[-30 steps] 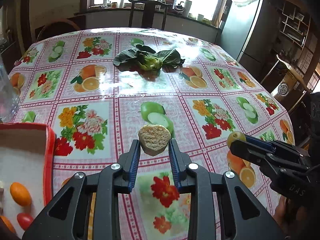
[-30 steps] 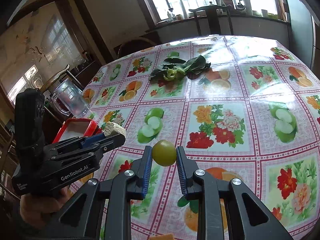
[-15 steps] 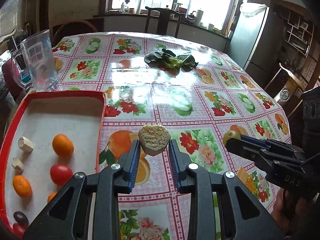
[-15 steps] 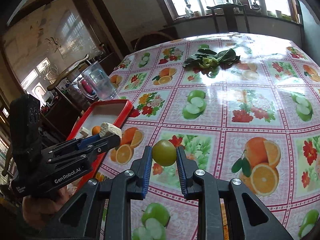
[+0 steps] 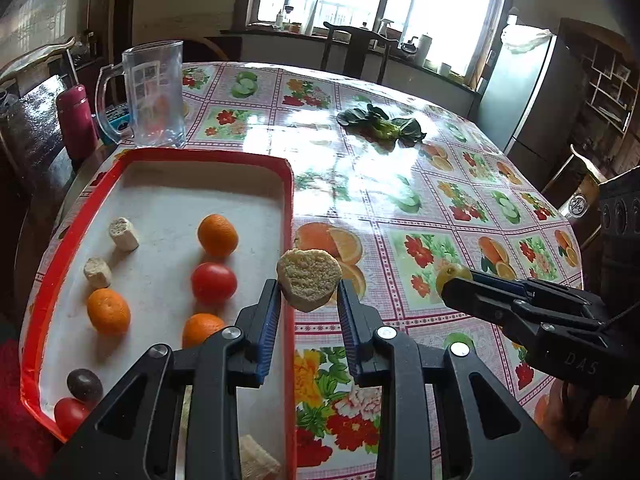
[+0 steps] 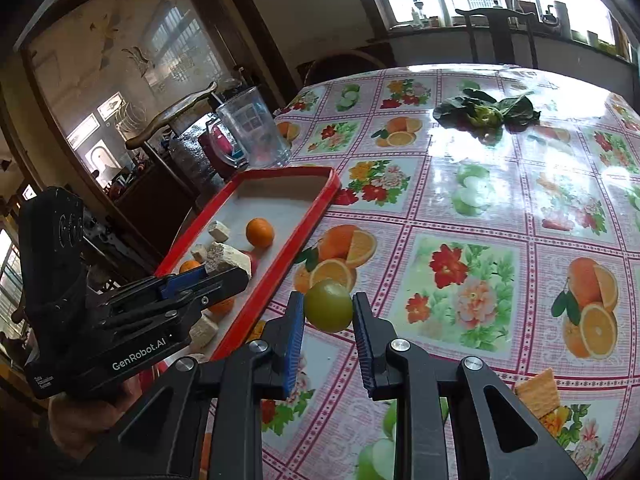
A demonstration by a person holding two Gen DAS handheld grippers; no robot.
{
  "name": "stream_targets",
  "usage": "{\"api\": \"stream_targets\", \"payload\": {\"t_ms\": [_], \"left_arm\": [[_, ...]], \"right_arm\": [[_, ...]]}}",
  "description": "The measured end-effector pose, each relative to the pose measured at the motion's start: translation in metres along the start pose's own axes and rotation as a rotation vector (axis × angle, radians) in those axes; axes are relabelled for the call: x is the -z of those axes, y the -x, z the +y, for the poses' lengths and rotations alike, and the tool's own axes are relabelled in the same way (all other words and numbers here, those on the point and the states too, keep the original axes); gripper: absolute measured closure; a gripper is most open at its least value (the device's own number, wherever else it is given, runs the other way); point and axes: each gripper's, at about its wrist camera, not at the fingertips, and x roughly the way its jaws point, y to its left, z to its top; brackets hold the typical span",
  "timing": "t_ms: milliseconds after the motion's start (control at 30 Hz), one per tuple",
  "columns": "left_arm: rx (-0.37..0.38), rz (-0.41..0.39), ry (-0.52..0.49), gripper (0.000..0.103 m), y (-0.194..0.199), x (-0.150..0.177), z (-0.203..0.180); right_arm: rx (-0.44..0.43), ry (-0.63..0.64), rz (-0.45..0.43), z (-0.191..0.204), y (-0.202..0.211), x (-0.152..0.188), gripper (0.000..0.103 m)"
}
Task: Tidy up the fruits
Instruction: 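Carry the bread roll and lime into the red tray and open both grippers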
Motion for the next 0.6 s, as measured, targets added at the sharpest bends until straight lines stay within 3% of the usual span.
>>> {"api": "stream_targets", "payload": {"t_ms": [600], "left_arm": [[-0.068, -0.015, 0.111, 0.077, 0.040, 0.033, 0.078]], "right_arm": [[-0.068, 0.095, 0.063, 0.067, -0.033, 0.011, 0.079]]}}
